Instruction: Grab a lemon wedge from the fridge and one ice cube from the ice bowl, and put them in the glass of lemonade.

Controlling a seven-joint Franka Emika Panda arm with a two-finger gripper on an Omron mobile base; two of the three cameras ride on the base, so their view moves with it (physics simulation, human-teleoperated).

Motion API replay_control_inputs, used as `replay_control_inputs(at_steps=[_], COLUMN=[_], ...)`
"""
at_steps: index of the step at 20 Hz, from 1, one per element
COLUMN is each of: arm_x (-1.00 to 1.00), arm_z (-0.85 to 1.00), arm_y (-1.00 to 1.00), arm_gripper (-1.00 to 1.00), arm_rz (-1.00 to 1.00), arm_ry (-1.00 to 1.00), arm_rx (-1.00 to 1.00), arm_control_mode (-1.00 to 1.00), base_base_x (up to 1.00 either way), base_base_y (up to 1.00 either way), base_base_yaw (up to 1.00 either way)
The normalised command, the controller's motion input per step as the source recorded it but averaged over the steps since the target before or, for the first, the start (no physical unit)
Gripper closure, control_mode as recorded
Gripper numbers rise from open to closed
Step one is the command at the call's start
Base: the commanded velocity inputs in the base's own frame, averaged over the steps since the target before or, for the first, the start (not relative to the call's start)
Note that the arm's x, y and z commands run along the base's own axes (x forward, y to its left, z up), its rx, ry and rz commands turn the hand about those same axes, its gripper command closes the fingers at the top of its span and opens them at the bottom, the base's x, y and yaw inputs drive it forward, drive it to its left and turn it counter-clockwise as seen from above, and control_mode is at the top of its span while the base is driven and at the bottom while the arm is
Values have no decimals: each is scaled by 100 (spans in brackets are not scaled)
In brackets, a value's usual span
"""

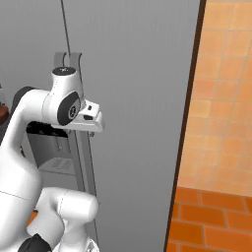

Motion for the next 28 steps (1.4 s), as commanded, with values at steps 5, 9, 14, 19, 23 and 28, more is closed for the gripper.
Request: replay_control_inputs(at_steps=[5,9,14,19,23,28], arm_x=[0,0,0,0,0,0], arm_z=[0,0,0,0,0,0], arm_y=[0,0,0,0,0,0], arm_gripper=[-100,-100,-100,-100,-100,-100], arm_rz=[0,0,0,0,0,0], arm_ry=[0,0,0,0,0,0], arm_rx=[0,0,0,0,0,0], arm_control_mode=[100,100,100,100,100,100], base_base_x=[-50,-64,-61,-71,-69,-74], base_base_y=[0,13,13,0,1,0], base_base_yaw=[0,0,0,0,0,0])
